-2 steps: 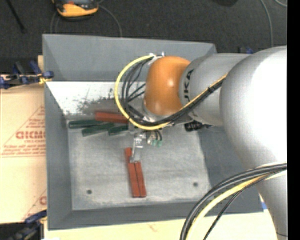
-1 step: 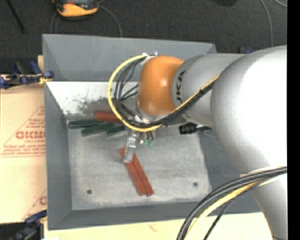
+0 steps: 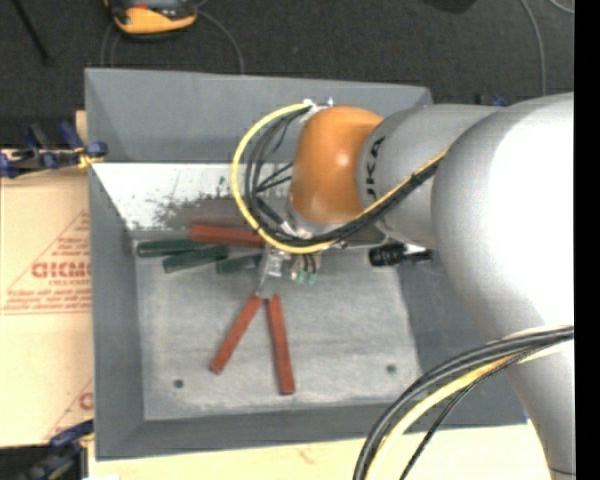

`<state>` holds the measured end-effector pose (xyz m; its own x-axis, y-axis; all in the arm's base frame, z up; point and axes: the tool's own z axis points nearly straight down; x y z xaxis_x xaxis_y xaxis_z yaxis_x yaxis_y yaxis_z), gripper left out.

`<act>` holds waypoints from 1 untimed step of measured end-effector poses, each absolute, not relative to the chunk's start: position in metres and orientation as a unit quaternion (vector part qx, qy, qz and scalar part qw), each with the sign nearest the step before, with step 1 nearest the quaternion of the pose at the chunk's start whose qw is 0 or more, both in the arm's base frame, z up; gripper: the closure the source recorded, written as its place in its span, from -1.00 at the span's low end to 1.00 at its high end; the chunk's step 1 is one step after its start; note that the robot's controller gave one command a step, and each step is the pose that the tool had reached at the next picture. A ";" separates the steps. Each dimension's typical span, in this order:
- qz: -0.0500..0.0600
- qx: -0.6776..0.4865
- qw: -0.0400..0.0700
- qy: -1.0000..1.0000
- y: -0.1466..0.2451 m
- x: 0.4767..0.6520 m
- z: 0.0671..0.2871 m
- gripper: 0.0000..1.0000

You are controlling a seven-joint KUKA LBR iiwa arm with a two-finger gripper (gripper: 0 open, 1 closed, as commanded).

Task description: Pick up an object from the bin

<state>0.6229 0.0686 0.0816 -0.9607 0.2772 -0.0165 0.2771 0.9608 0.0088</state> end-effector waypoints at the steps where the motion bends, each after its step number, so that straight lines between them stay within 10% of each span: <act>1: 0.001 0.139 0.003 0.990 0.068 0.618 0.074 -1.00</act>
Offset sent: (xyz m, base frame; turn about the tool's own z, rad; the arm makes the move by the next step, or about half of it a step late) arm 0.0000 0.0000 0.0000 0.0000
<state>0.6182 0.0678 0.0738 -0.9612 0.2760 -0.0055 0.2759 0.9612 0.0027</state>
